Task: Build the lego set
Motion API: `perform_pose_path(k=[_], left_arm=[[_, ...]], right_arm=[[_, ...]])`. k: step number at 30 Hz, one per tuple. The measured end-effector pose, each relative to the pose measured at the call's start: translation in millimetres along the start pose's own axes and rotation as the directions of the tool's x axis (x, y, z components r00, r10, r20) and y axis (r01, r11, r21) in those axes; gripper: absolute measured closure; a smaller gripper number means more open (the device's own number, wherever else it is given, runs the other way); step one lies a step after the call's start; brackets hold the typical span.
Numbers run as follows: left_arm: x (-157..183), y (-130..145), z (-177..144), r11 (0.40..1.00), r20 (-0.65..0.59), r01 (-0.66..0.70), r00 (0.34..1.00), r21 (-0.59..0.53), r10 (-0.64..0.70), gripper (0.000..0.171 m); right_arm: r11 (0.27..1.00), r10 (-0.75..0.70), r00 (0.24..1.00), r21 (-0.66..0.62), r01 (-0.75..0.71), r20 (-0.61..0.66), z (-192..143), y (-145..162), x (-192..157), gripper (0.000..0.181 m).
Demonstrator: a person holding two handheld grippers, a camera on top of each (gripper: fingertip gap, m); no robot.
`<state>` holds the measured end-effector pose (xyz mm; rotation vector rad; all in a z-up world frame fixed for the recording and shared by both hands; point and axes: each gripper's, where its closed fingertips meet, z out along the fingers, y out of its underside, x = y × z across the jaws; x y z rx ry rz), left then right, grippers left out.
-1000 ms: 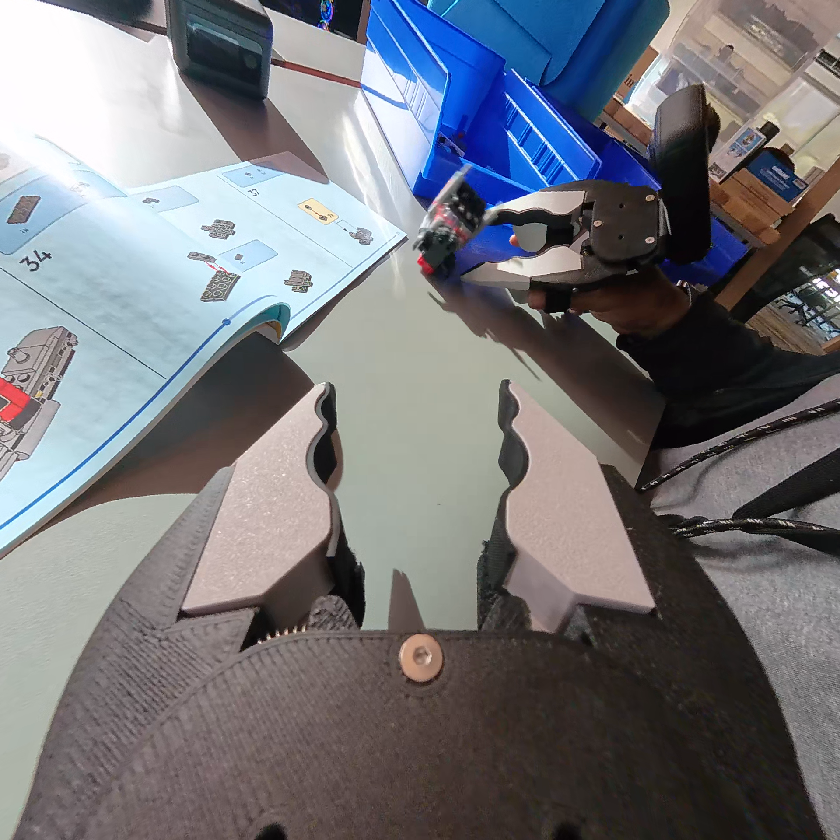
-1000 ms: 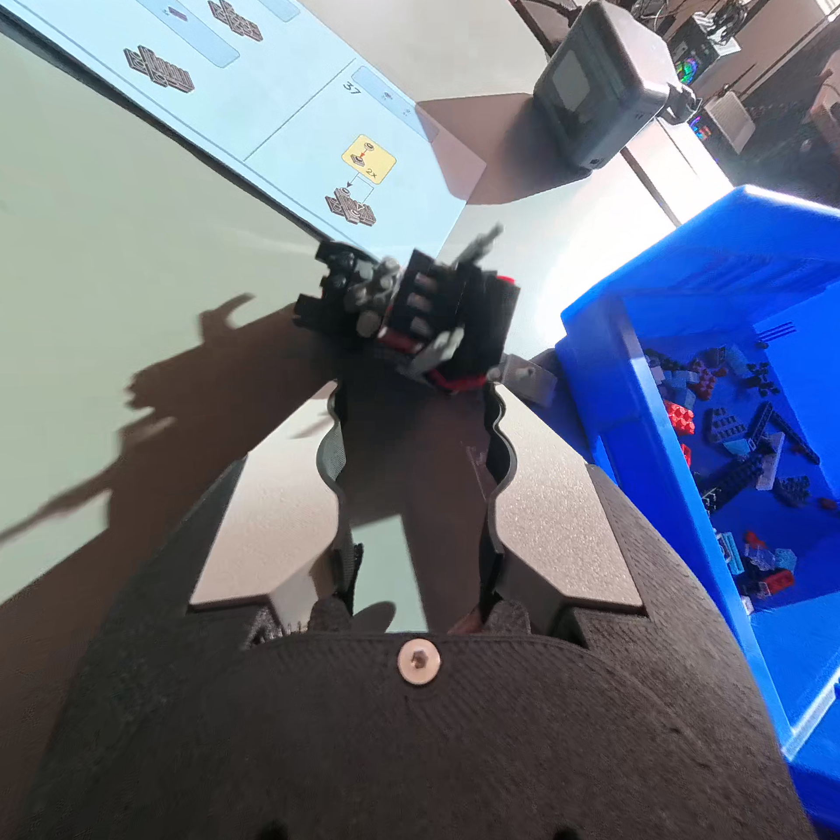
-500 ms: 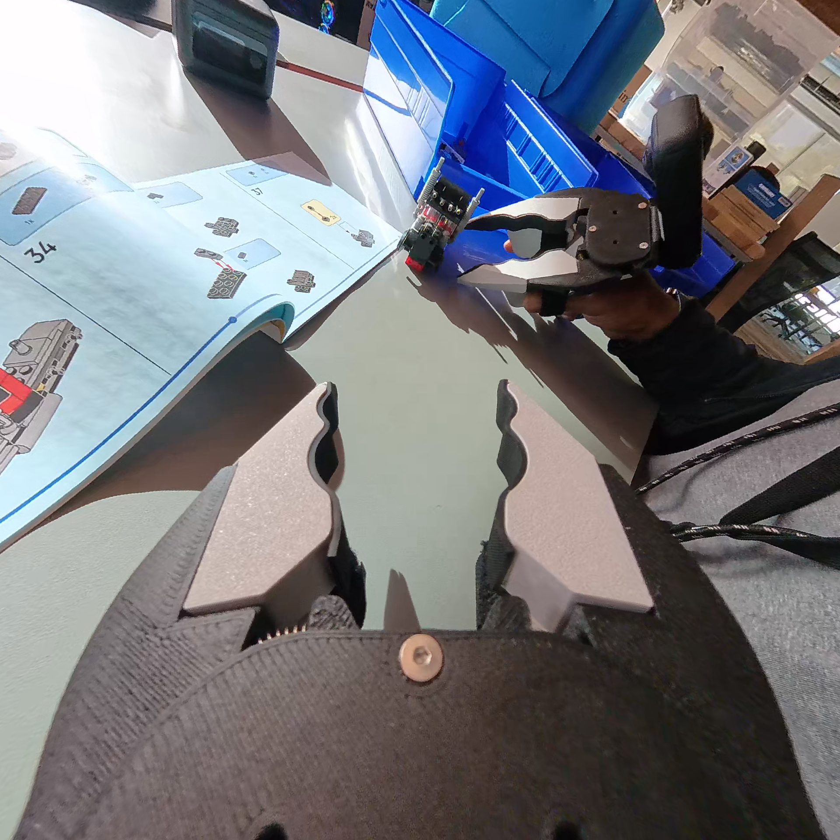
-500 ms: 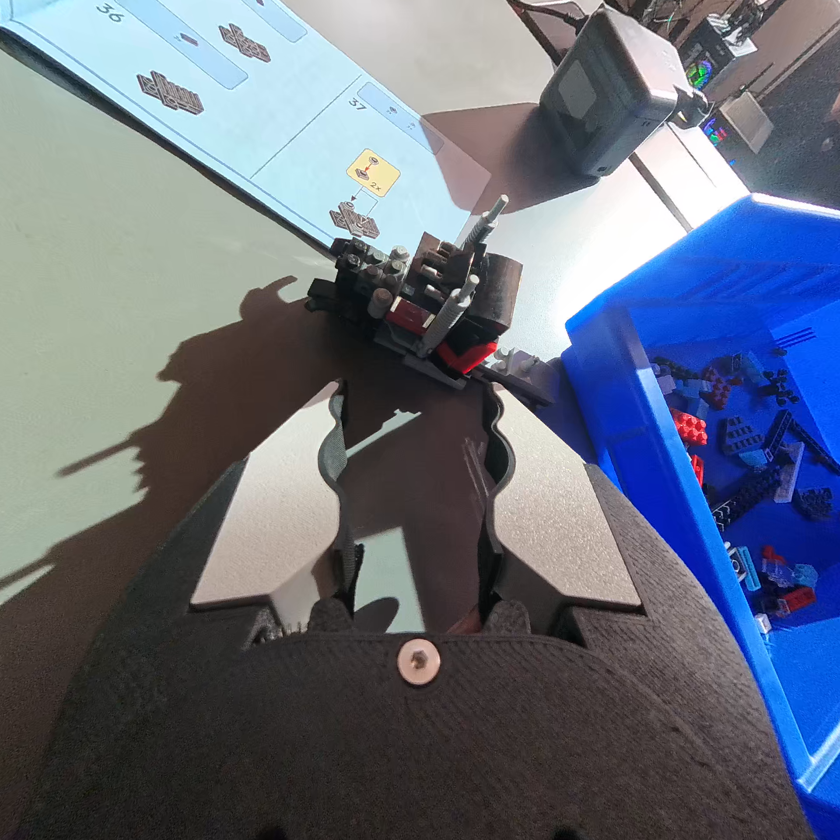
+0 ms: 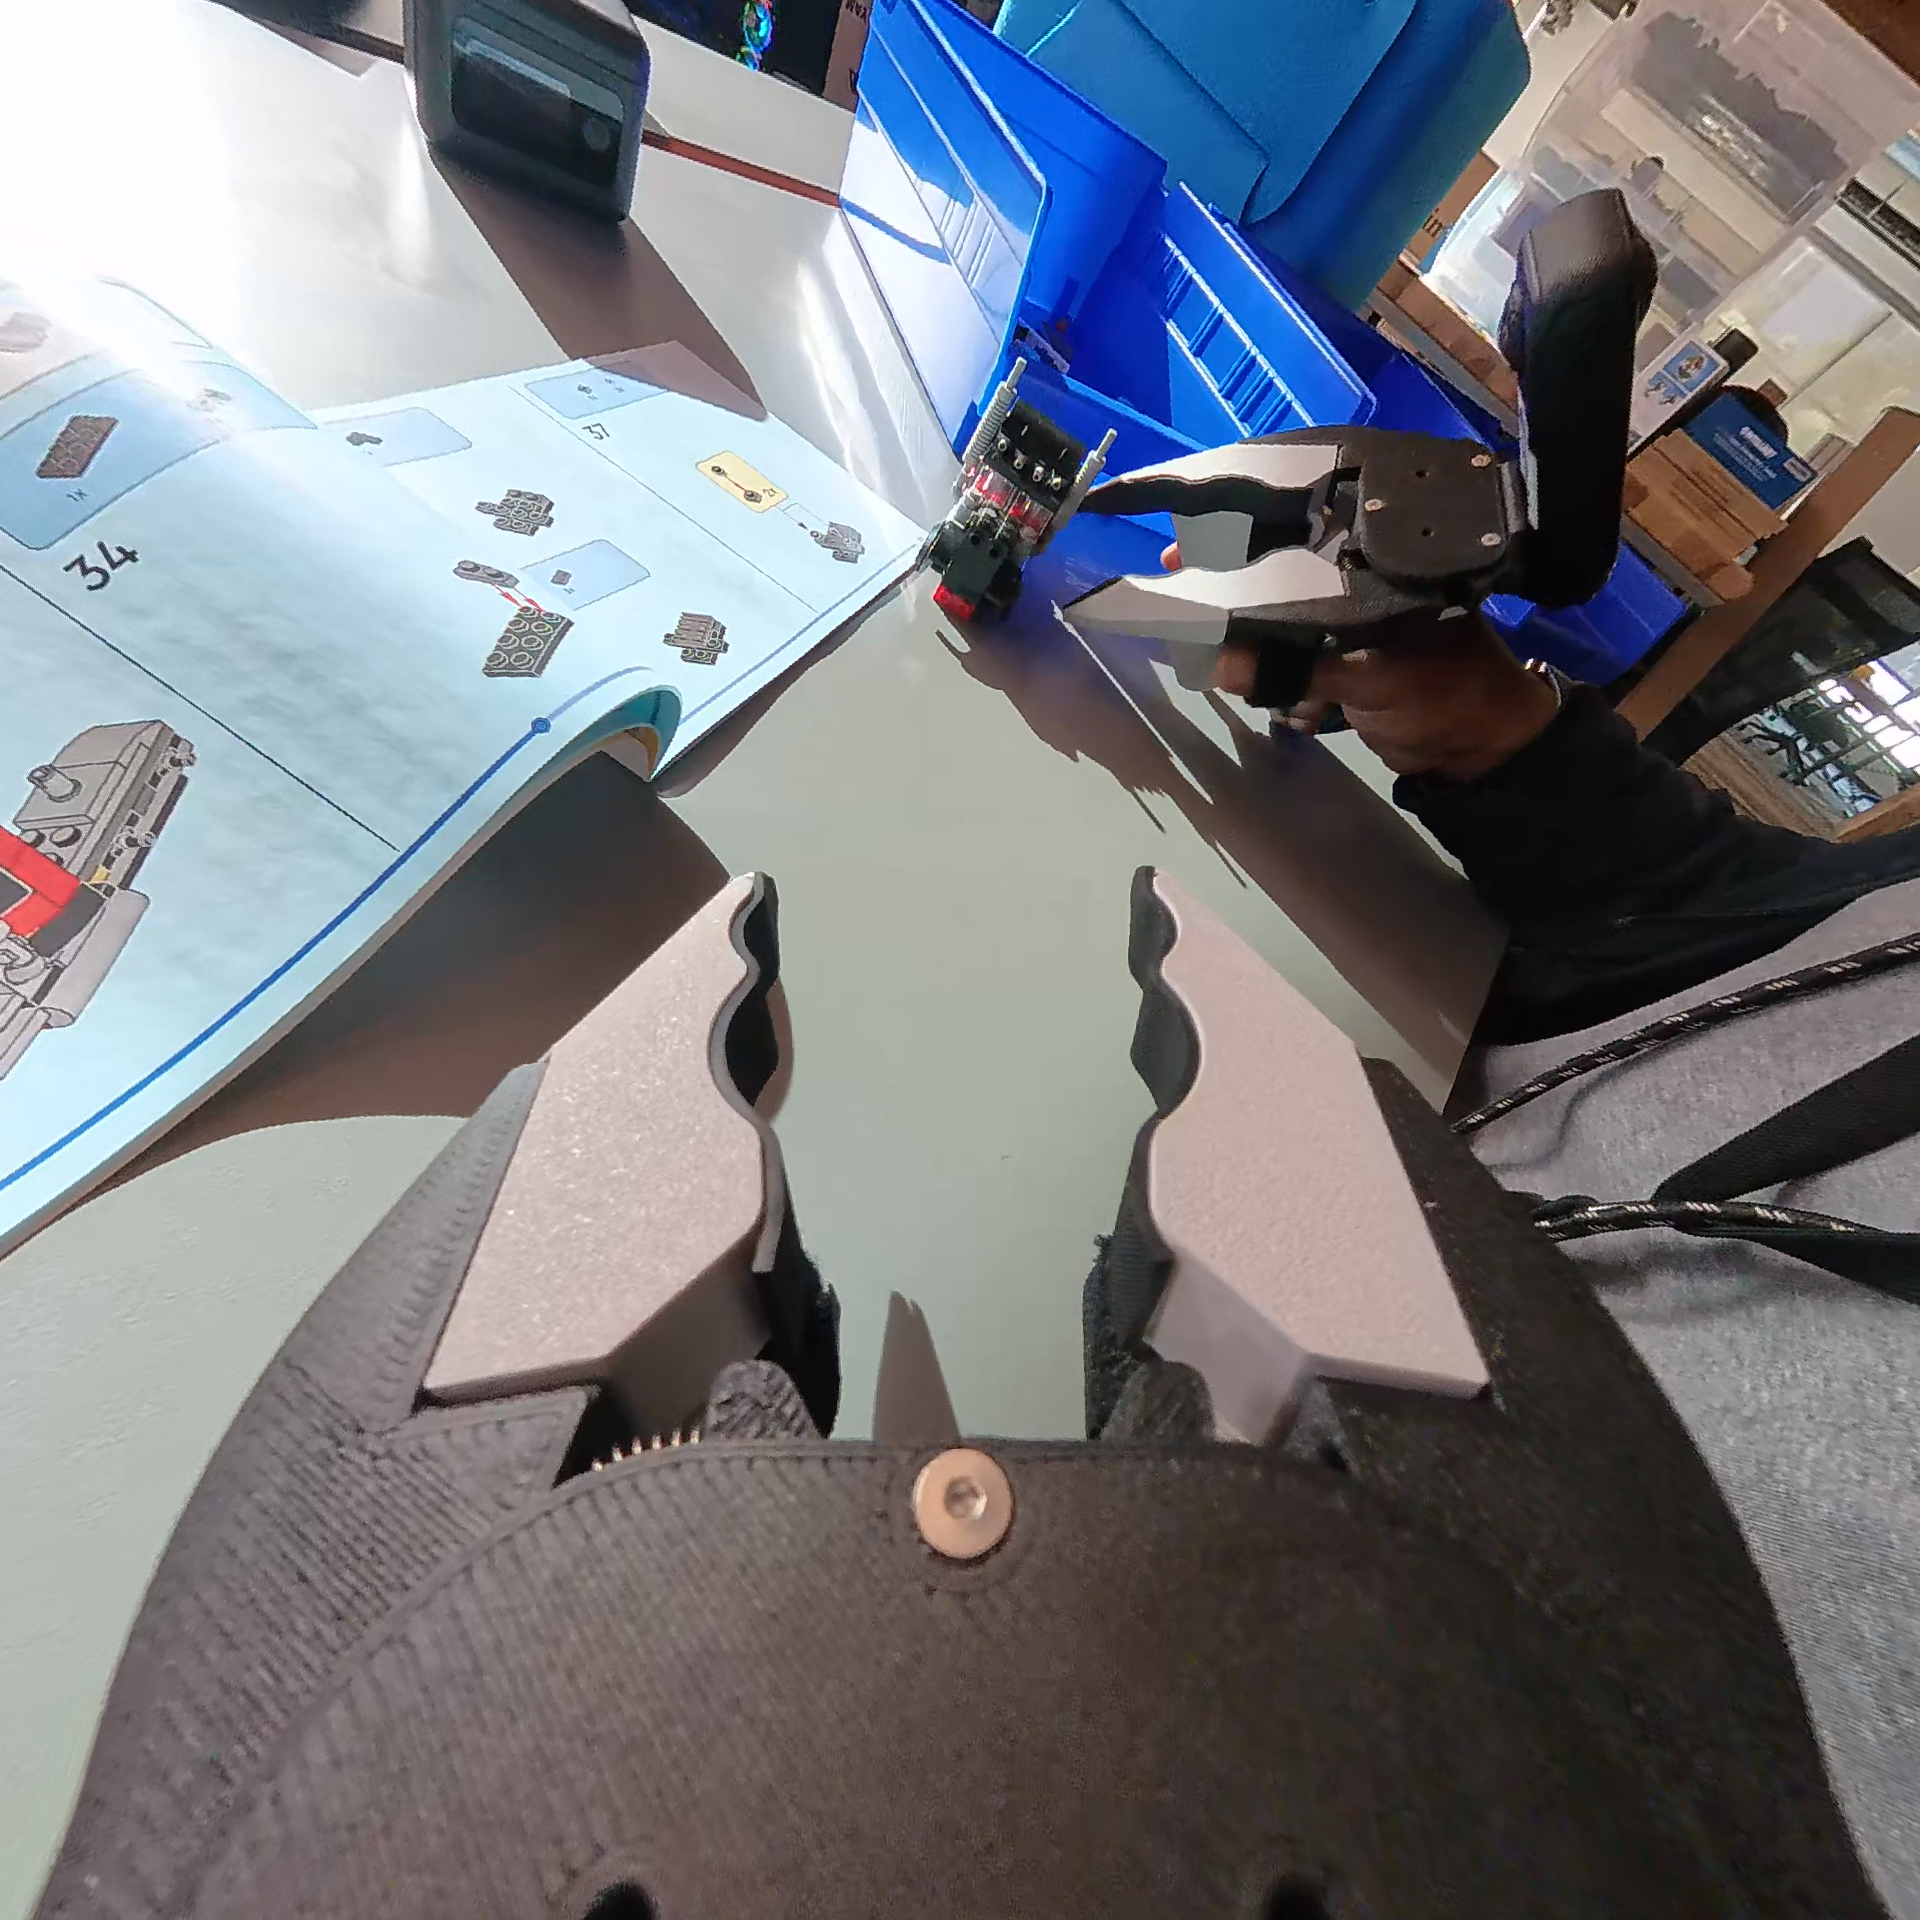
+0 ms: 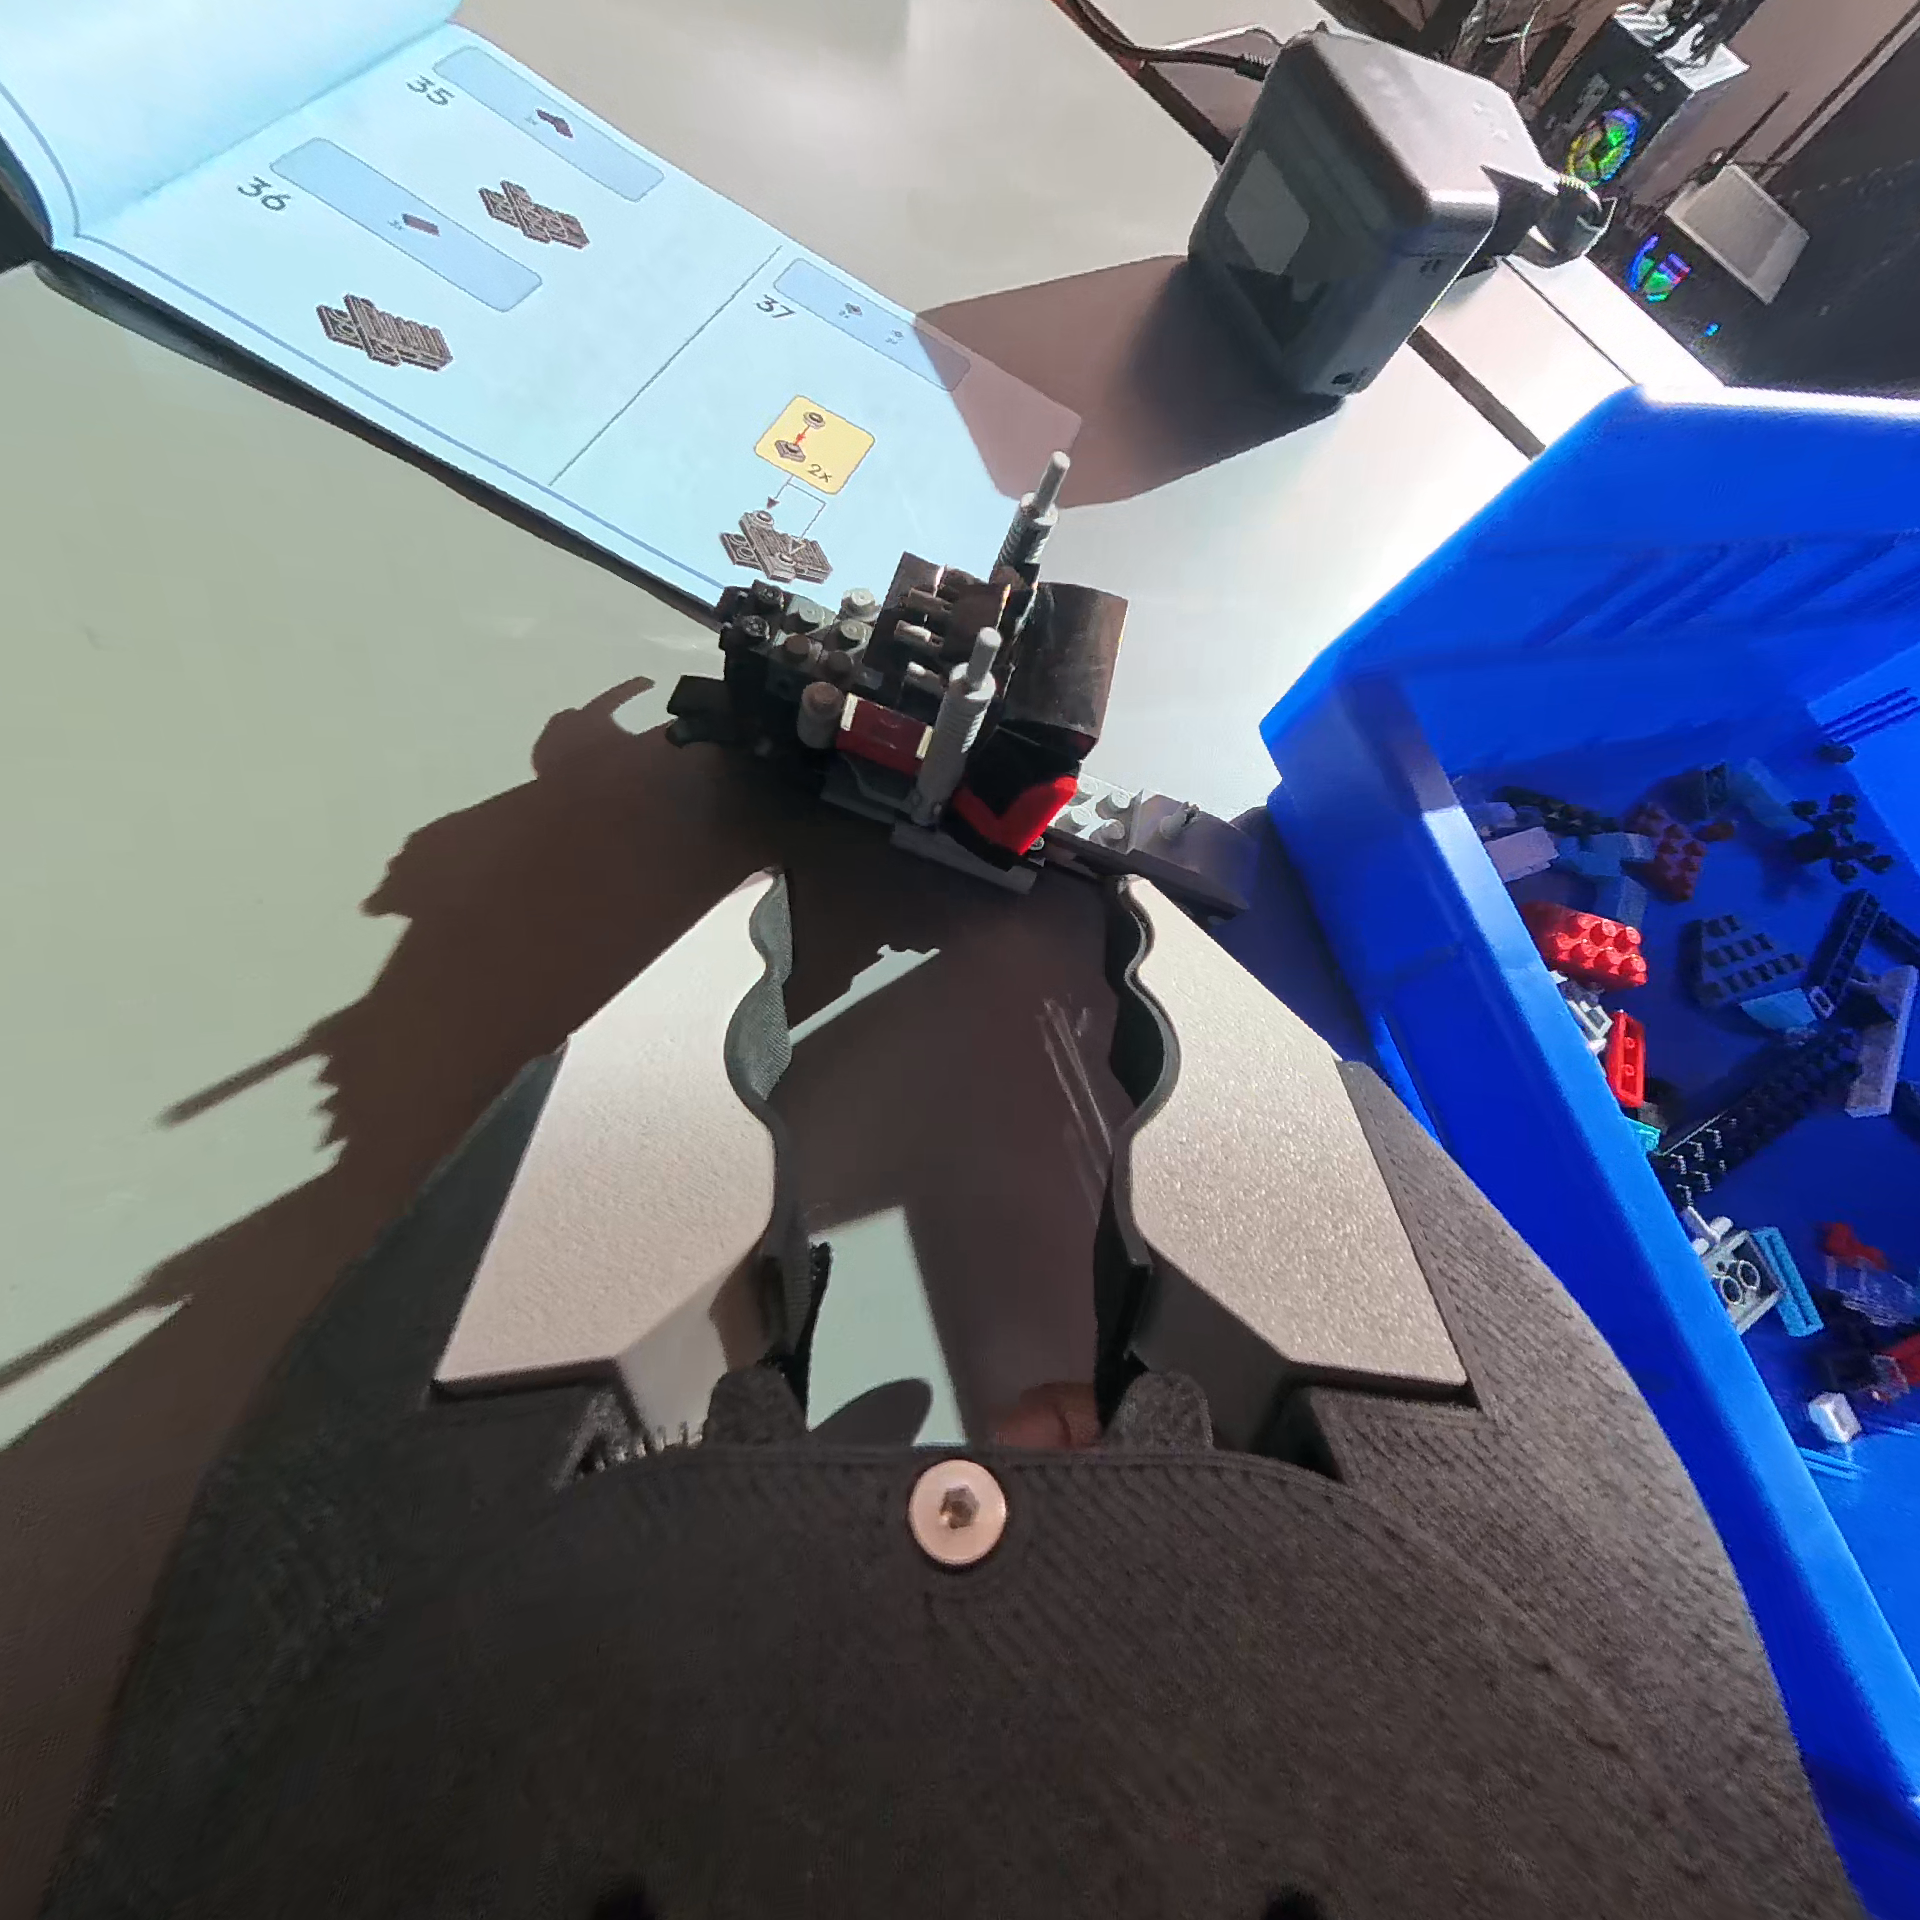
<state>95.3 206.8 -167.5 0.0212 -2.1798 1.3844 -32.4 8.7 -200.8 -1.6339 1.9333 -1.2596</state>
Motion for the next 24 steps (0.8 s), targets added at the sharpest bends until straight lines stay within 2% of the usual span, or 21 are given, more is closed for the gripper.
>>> perform_pose_path(k=[11, 15, 17, 20, 24], left_arm=[[-1, 2, 2, 1.000, 0.010, -0.001, 1.000, -0.016, 0.001, 0.104], [0, 3, 5, 0.999, 0.034, -0.046, 0.998, -0.026, 0.047, 0.103], [2, -3, 6, 0.998, 0.046, -0.065, 0.997, 0.010, 0.064, 0.102], [9, -13, 17, 0.997, 0.024, -0.052, 0.998, 0.060, 0.051, 0.102], [31, -22, 47, 0.996, -0.064, -0.034, 0.997, 0.079, 0.039, 0.107]], right_arm=[[0.998, 0.068, 0.997, 0.001, -0.069, 0.031, -1, 1, 4, 0.118], [0.993, 0.117, 0.991, 0.026, -0.118, 0.062, -10, 2, 6, 0.118], [0.991, 0.125, 0.989, 0.029, -0.128, 0.076, -17, 6, 7, 0.117], [0.989, 0.141, 0.985, 0.035, -0.145, 0.100, -31, 12, 10, 0.117], [0.980, 0.180, 0.976, 0.059, -0.188, 0.125, -55, 18, 20, 0.117]])
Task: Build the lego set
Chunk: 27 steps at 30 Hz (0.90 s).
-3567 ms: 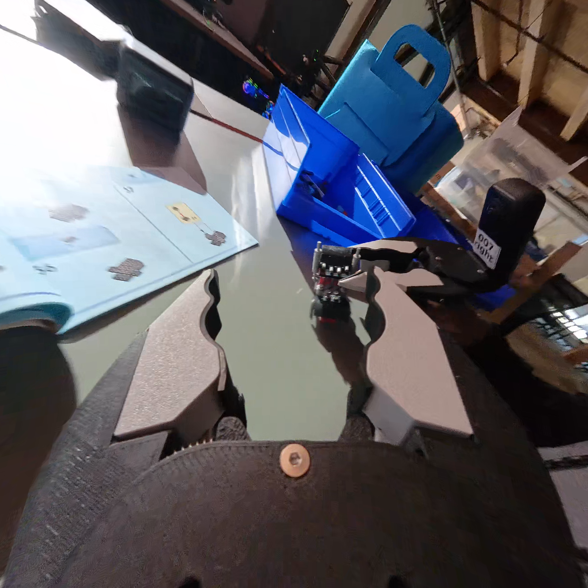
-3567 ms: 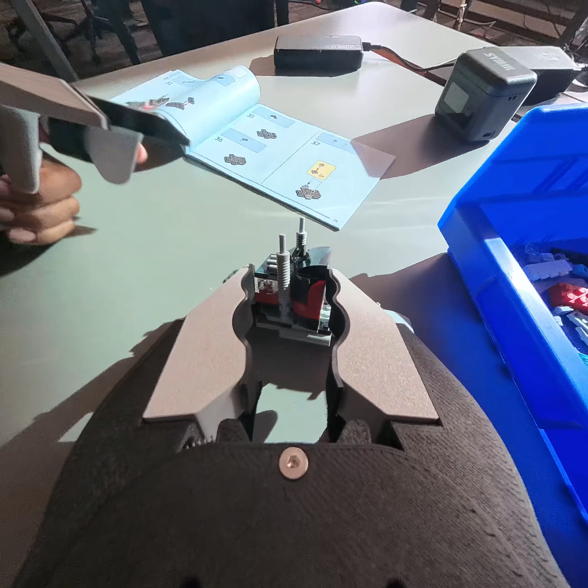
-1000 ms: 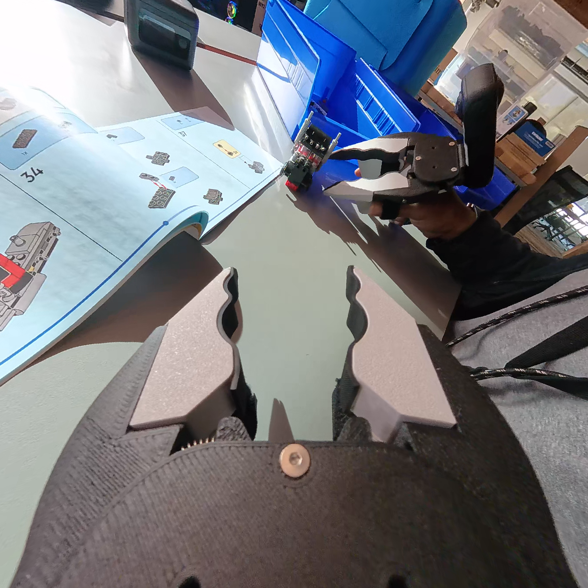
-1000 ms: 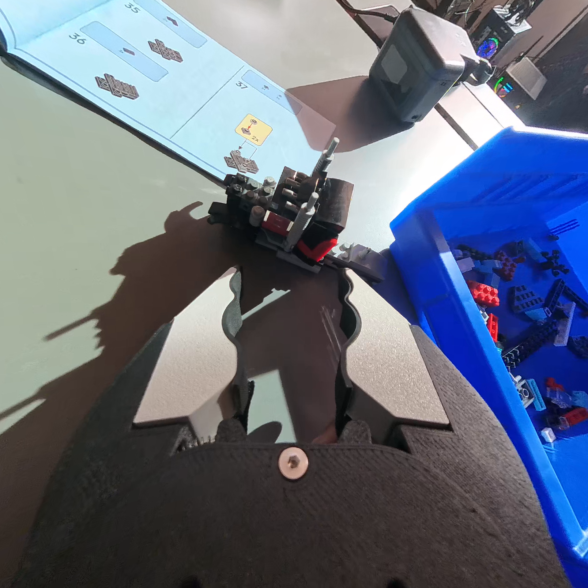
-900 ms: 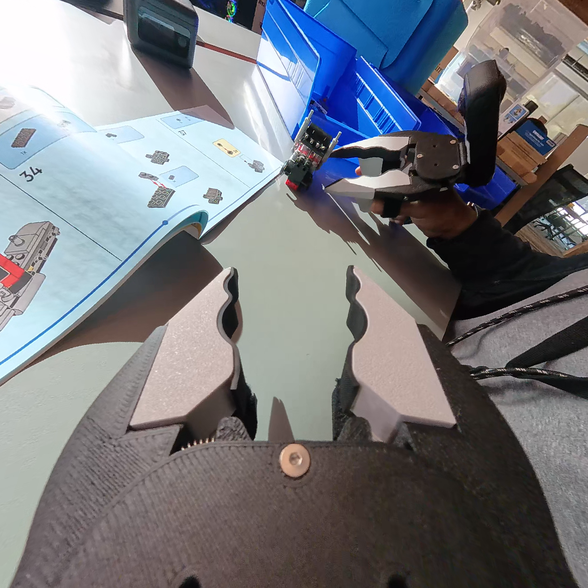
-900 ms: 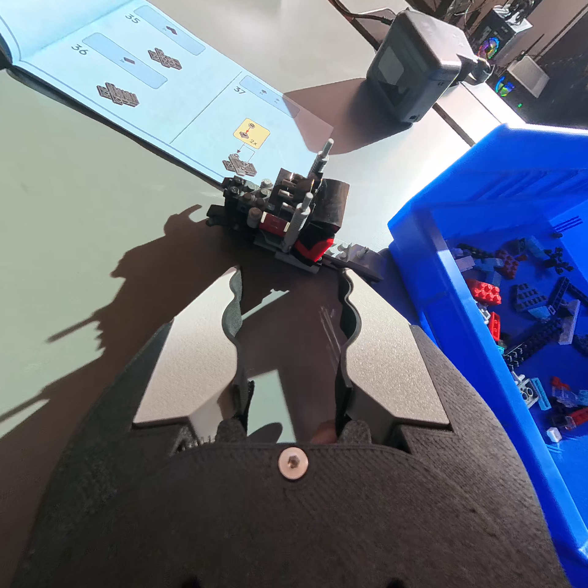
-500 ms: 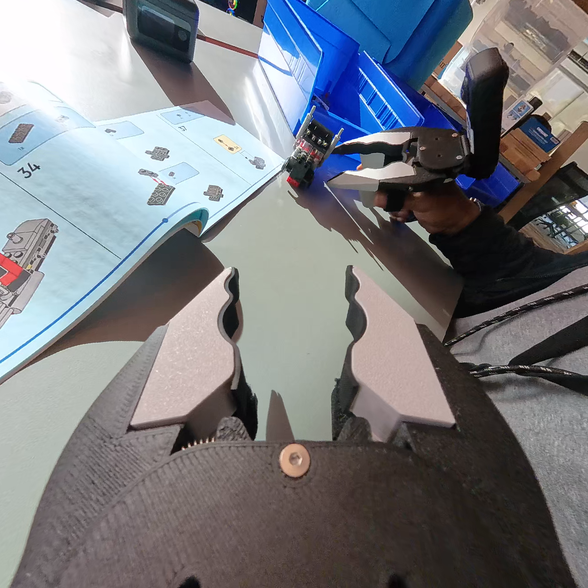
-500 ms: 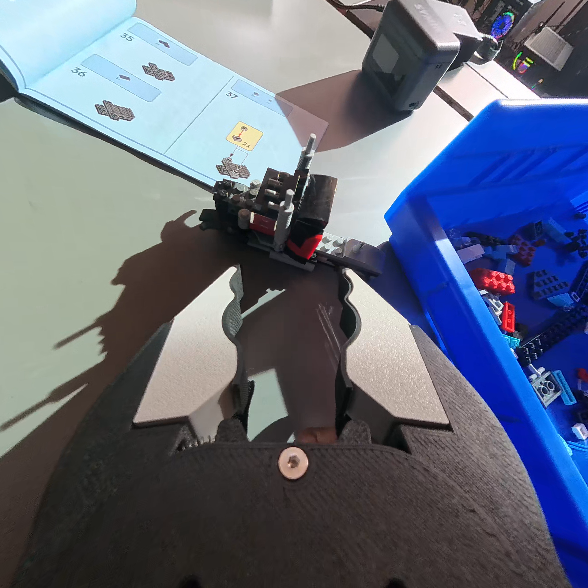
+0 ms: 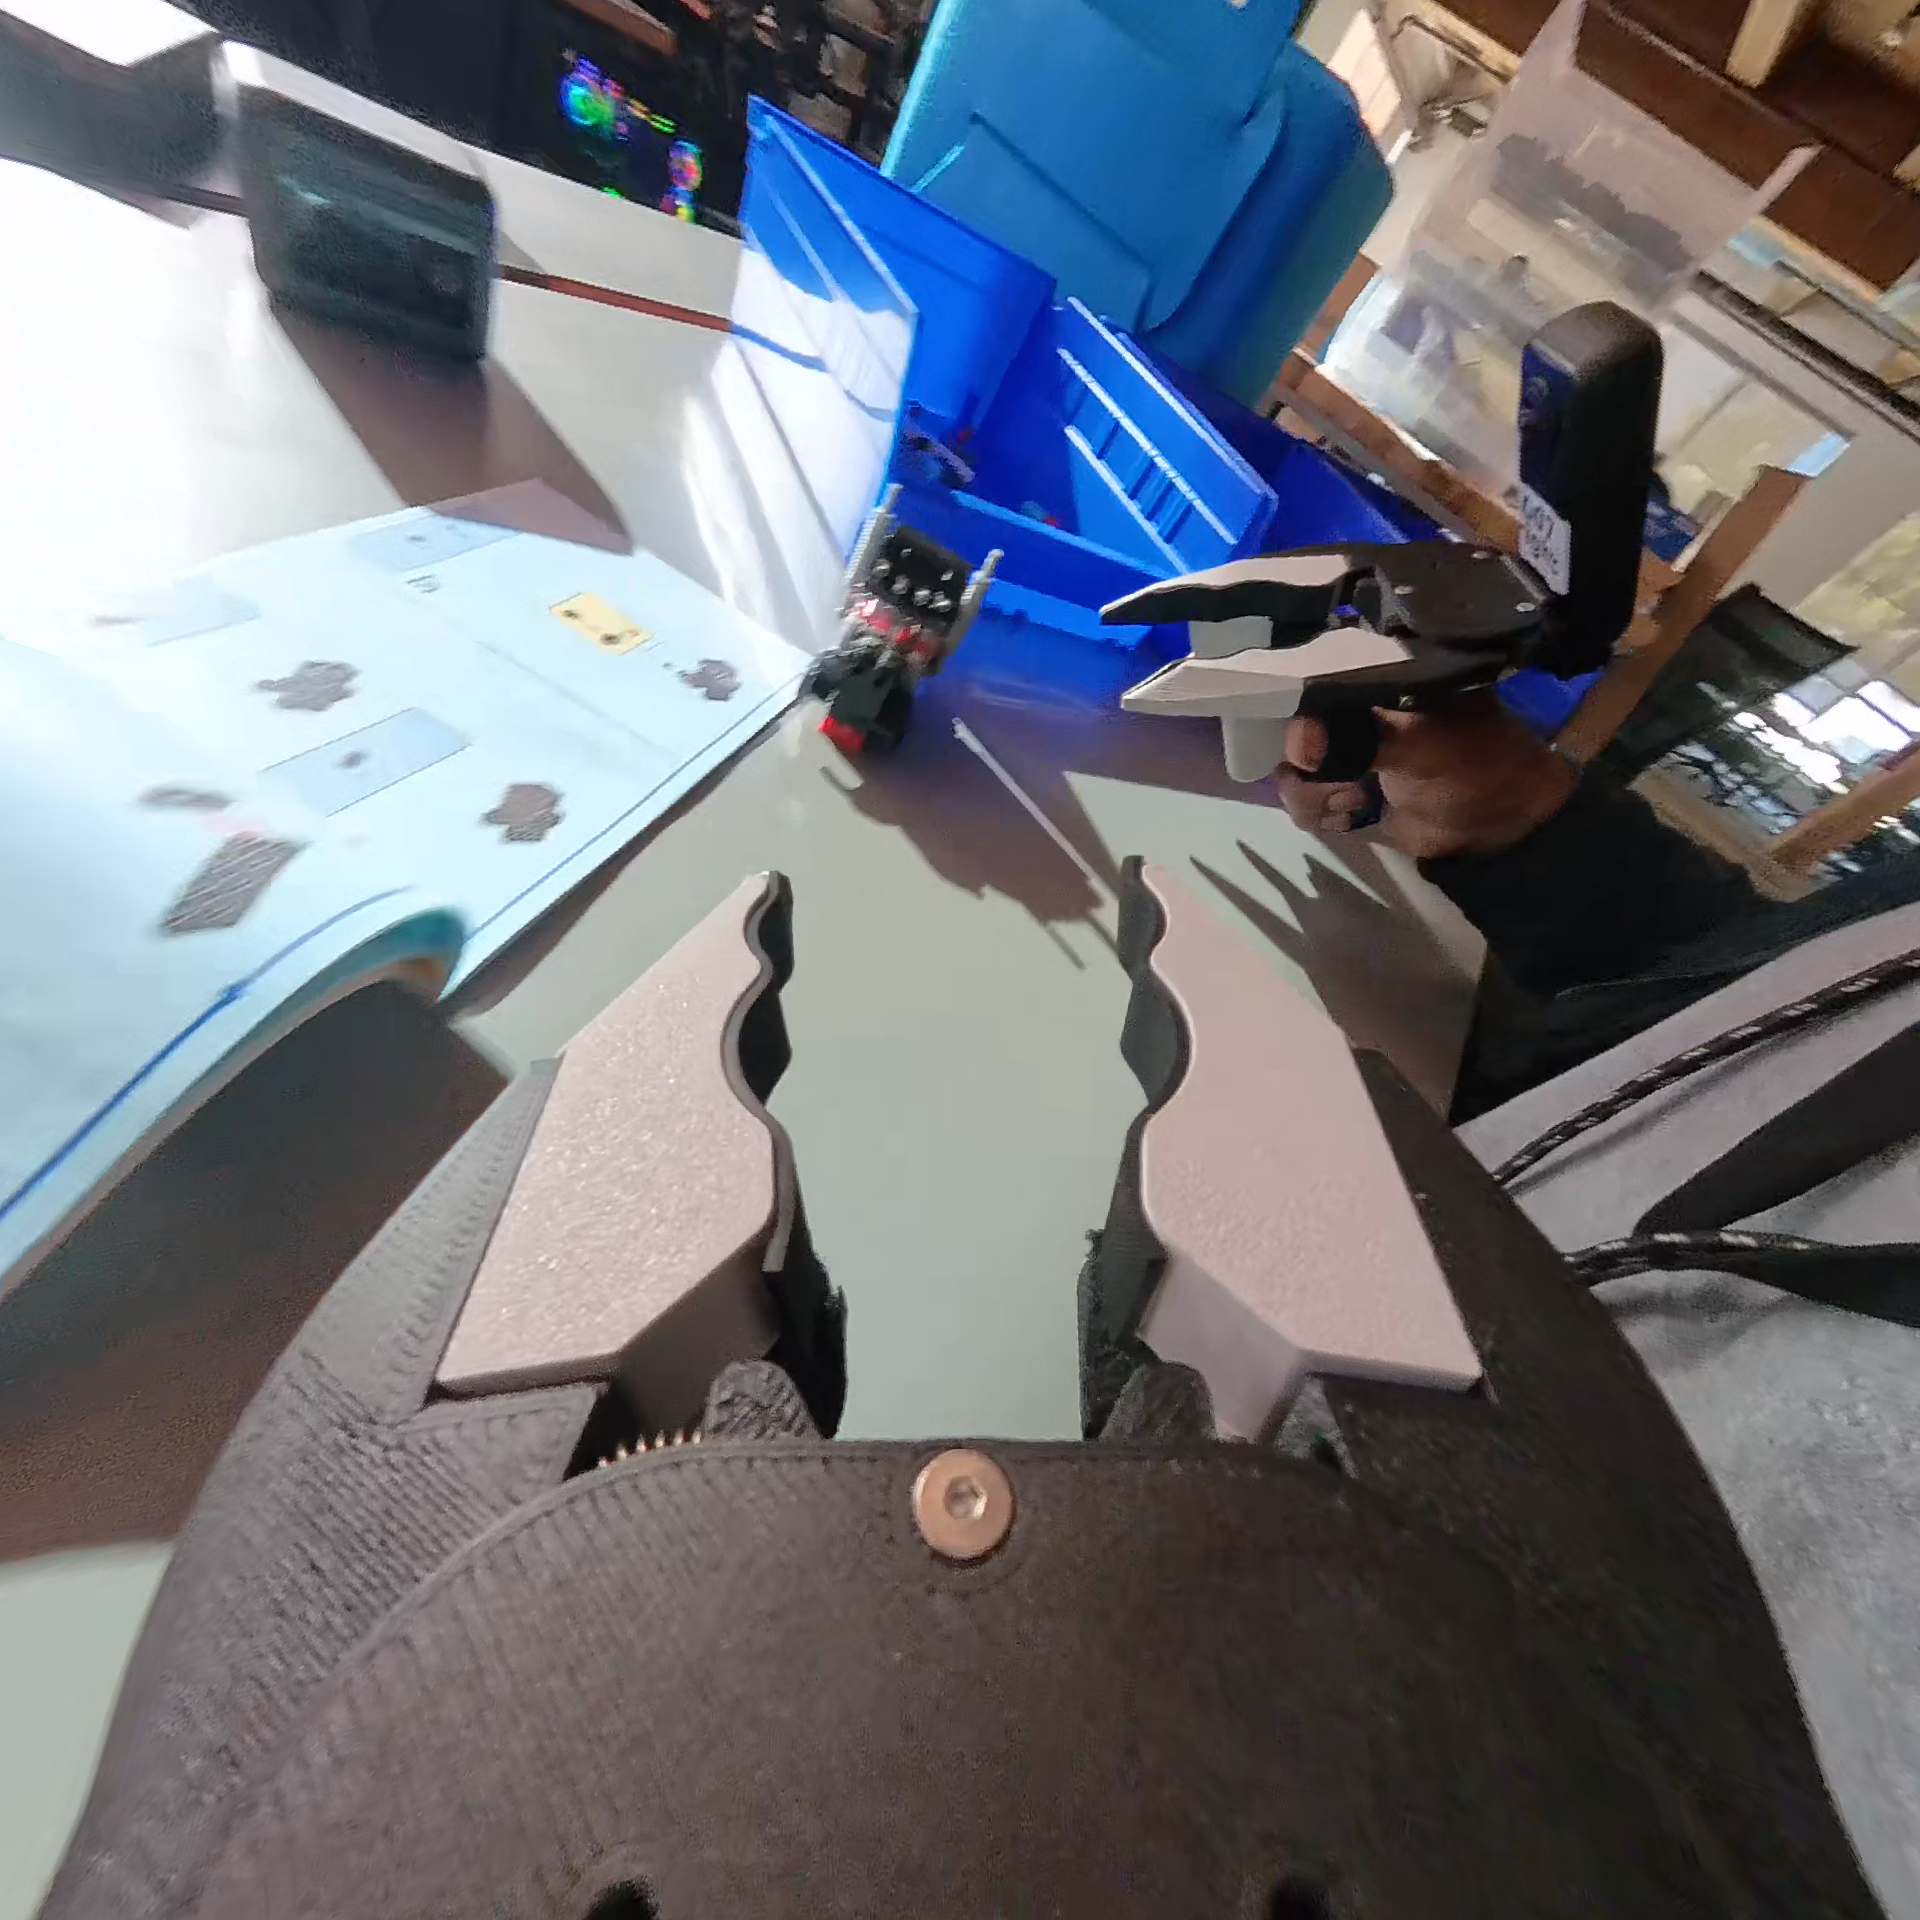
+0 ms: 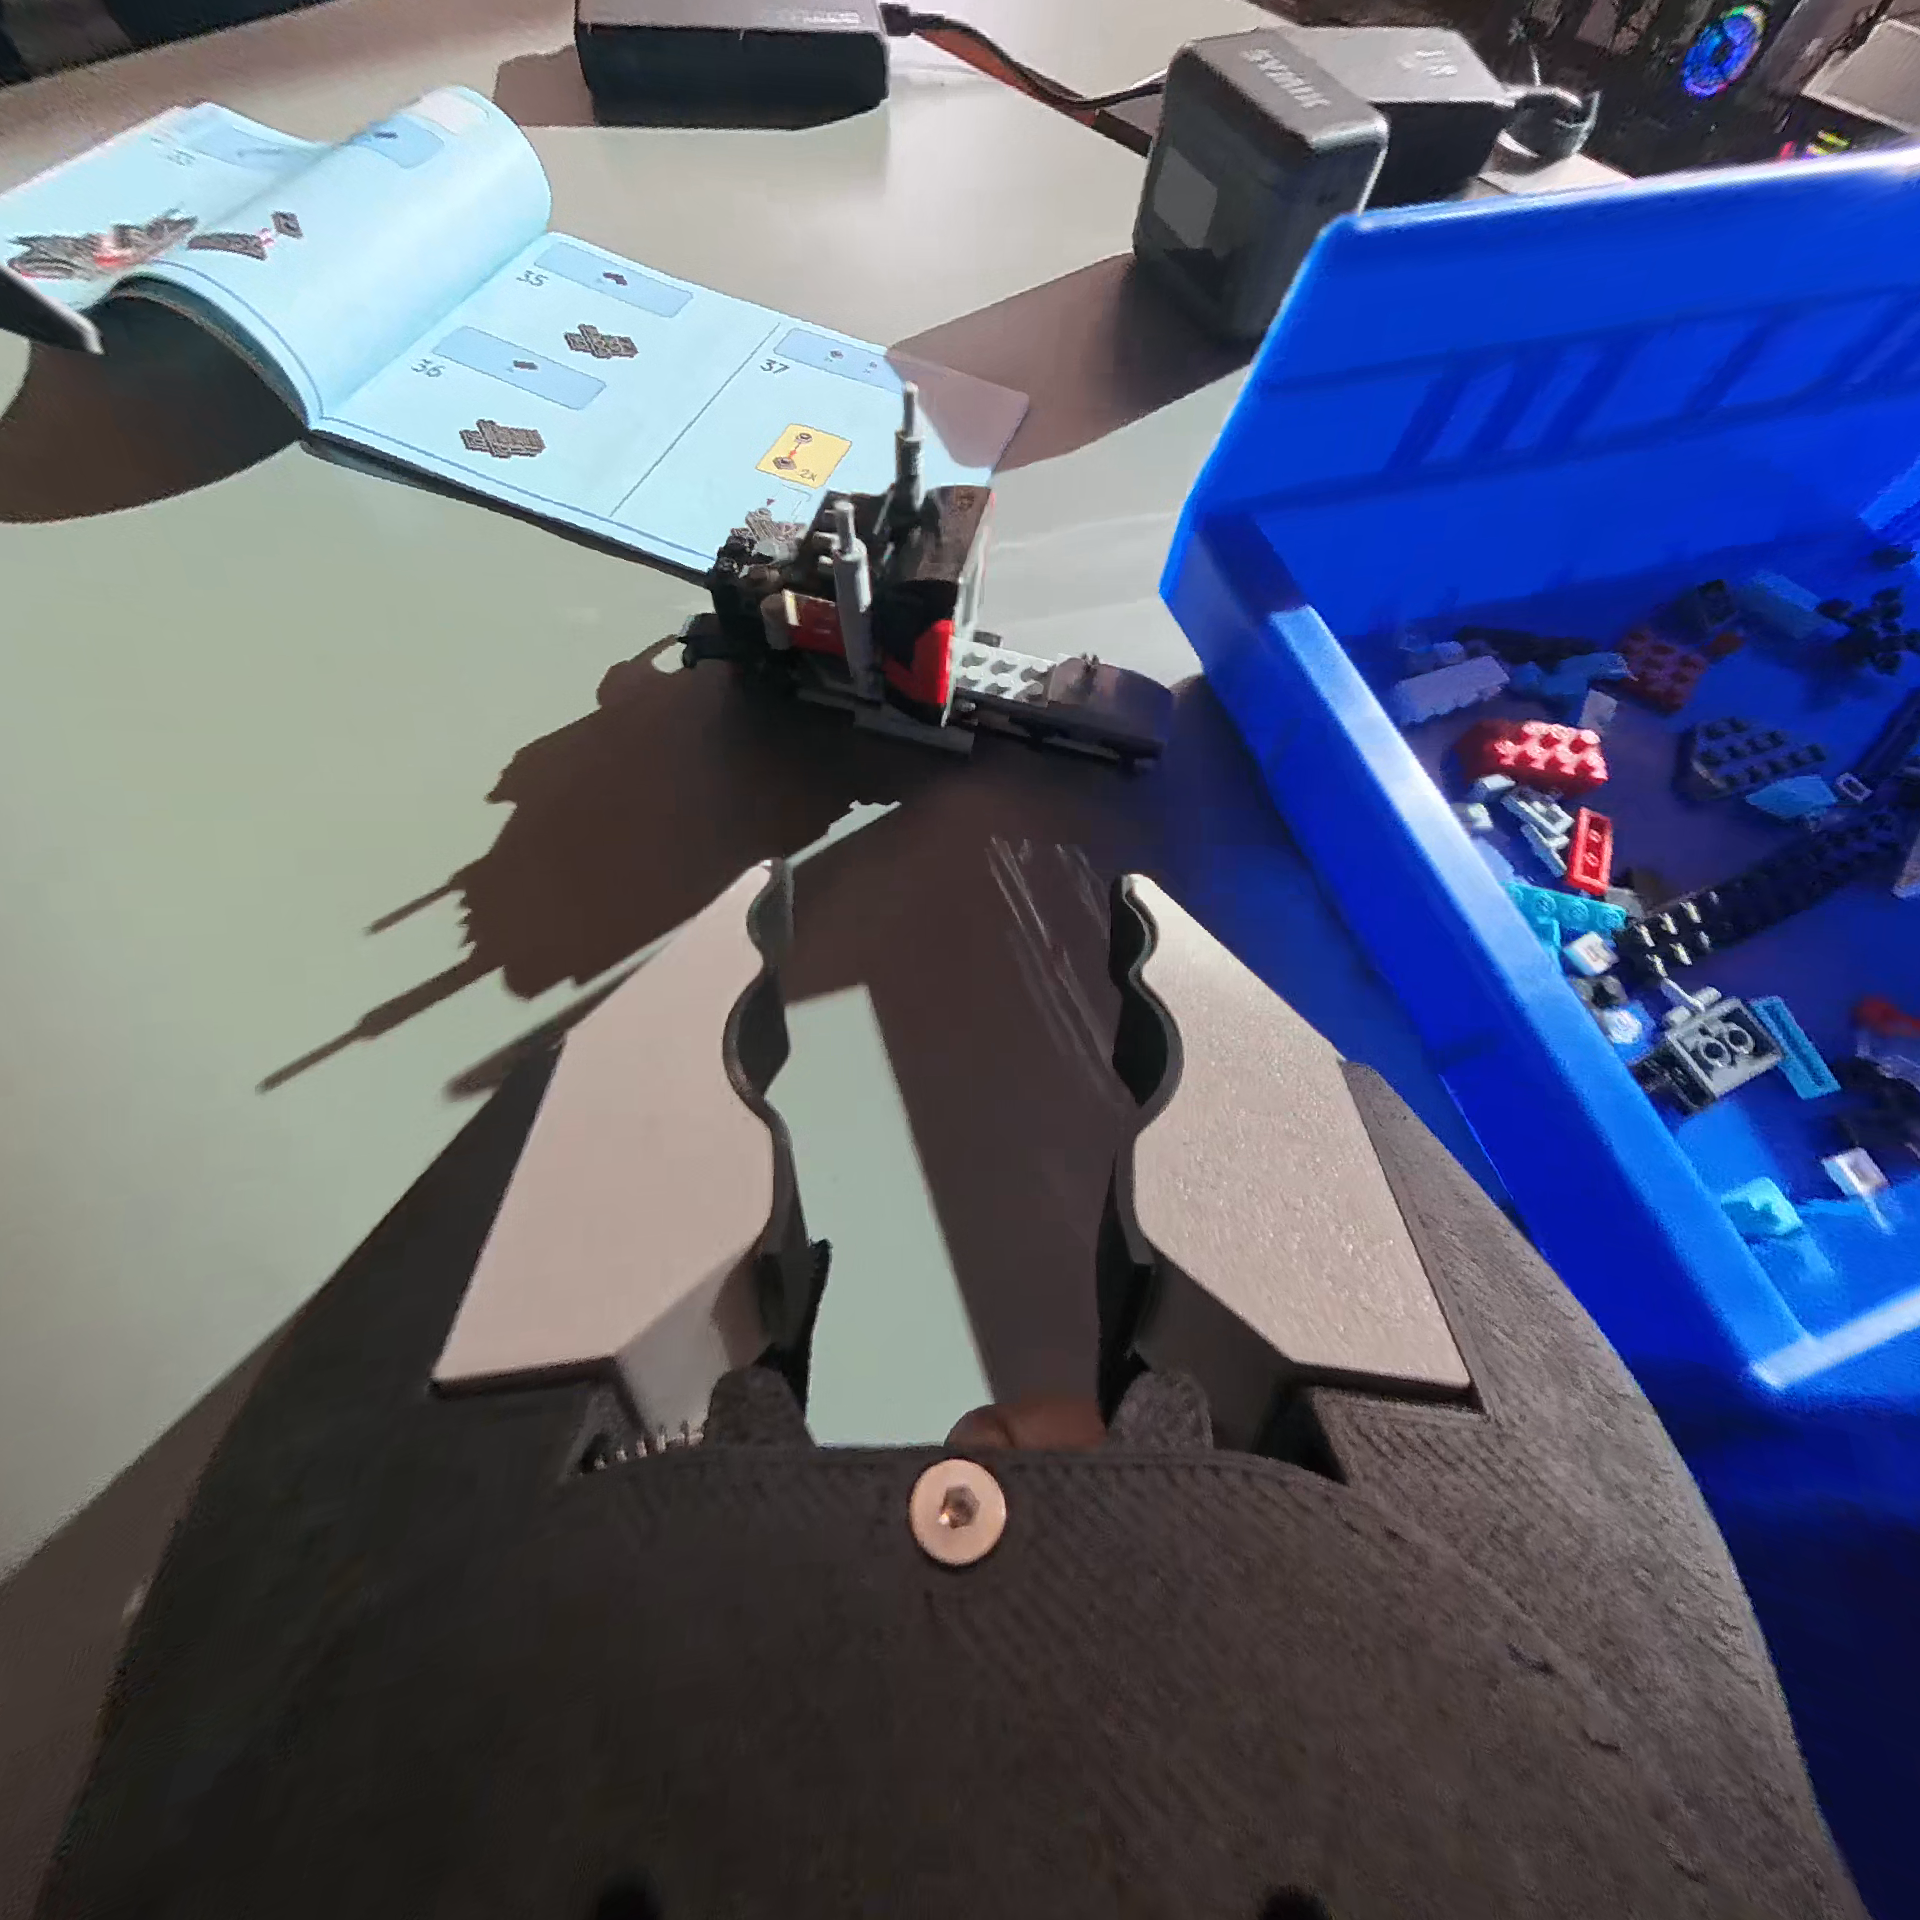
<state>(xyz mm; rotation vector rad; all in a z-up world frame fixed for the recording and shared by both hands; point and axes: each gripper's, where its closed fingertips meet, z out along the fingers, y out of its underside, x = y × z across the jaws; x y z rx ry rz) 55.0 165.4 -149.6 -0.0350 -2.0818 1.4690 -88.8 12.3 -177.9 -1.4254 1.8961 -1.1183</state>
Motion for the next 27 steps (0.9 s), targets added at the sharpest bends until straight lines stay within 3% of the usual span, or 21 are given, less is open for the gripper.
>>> perform_pose_path(k=[7, 10, 16, 27], left_arm=[[45, -2, 71, 0.997, -0.134, -0.049, 0.990, -0.065, 0.040, 0.119], [56, -1, 100, 0.993, -0.139, -0.066, 0.989, -0.098, 0.052, 0.119], [68, 2, 146, 0.986, -0.114, -0.104, 0.989, -0.132, 0.089, 0.120], [62, 9, 181, 0.979, -0.020, -0.113, 0.994, -0.170, 0.111, 0.123]], right_arm=[[0.995, 0.096, 0.995, 0.026, -0.097, 0.014, -37, 26, 24, 0.122], [0.989, 0.141, 0.989, 0.041, -0.143, 0.031, -46, 39, 31, 0.125], [0.968, 0.203, 0.974, 0.129, -0.215, 0.103, -59, 33, 41, 0.133], [0.938, 0.261, 0.924, 0.153, -0.311, 0.279, -66, 26, 36, 0.140]])
